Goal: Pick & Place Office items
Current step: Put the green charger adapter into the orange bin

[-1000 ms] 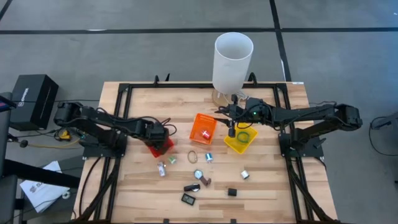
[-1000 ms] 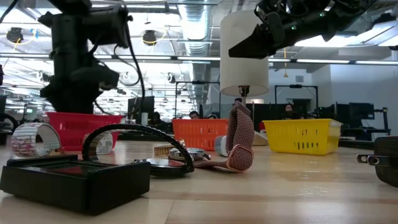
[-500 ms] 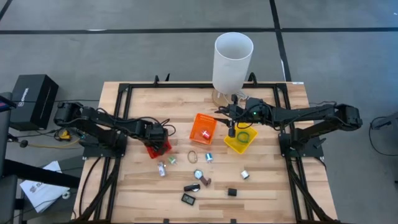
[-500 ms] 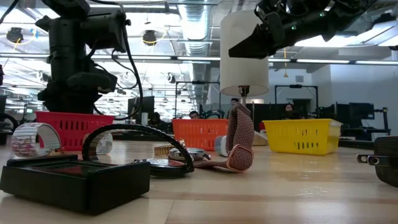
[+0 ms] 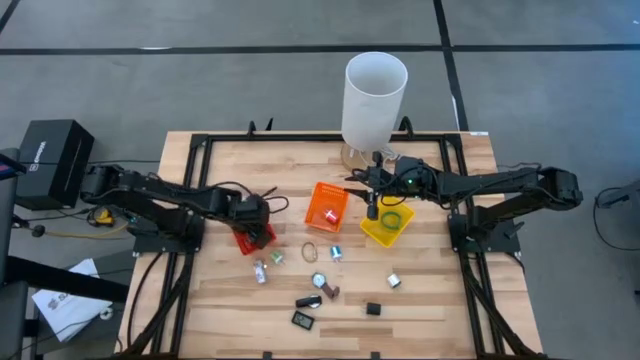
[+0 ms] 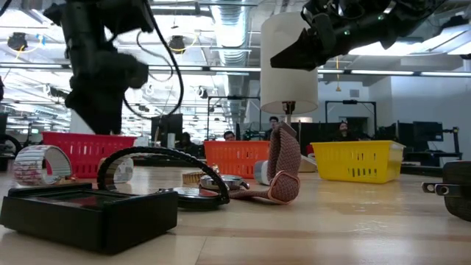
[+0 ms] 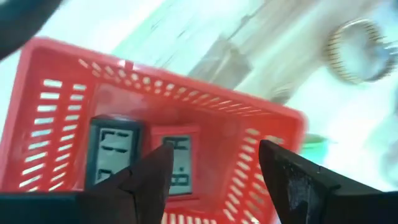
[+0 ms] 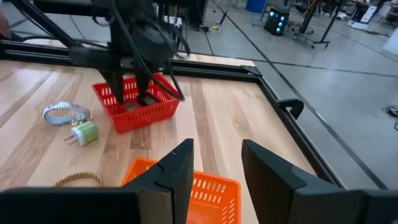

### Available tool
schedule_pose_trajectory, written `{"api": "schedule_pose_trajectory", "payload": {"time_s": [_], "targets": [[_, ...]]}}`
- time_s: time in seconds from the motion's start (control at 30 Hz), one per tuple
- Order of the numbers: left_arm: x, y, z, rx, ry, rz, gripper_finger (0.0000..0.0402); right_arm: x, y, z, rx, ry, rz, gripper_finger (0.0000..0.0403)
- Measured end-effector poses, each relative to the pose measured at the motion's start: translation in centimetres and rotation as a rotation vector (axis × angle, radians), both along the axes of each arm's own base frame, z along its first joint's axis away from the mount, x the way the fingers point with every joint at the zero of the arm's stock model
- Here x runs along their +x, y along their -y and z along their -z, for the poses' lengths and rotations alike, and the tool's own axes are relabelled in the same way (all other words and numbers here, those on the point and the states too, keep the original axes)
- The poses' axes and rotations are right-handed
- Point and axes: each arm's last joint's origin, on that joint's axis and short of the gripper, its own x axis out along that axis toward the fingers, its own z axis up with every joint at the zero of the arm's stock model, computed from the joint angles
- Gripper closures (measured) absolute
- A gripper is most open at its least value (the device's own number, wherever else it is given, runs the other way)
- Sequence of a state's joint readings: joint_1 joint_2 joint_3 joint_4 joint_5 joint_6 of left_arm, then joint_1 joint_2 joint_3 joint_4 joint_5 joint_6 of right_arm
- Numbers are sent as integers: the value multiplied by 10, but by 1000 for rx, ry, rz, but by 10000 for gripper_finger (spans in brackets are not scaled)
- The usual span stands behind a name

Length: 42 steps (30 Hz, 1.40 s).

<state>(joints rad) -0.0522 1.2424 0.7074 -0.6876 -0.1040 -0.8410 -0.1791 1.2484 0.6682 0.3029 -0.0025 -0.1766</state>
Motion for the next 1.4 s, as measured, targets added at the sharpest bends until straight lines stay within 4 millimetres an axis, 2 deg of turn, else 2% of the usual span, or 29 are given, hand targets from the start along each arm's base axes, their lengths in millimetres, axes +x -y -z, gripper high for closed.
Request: {"api": "schedule_pose_trajectory", "payload": {"time_s": [0.2, 0.37, 0.5, 0.77, 0.9, 1.03, 1.2, 1.4], "targets": [[-8, 7, -30, 38, 210, 144, 183, 0, -1, 1, 43, -3, 10, 275], [1, 22, -57, 138, 514, 371, 198, 0, -1, 2, 76, -12, 19, 275], [10, 39, -63, 222, 631, 591, 194, -1, -2, 4, 84, -28, 16, 275], [33, 57, -32, 274, 545, 858, 169, 0, -4, 4, 83, -25, 8, 275], [44, 60, -15, 225, 479, 944, 167, 0, -4, 4, 83, -27, 8, 275], [56, 64, -11, 158, 446, 1002, 169, 0, -4, 4, 83, -25, 8, 275], [60, 65, -1, 166, 282, 1121, 165, 0, -4, 4, 83, -24, 8, 275], [65, 65, 23, 205, 168, 1177, 158, 0, -4, 4, 83, -28, 8, 275]]}}
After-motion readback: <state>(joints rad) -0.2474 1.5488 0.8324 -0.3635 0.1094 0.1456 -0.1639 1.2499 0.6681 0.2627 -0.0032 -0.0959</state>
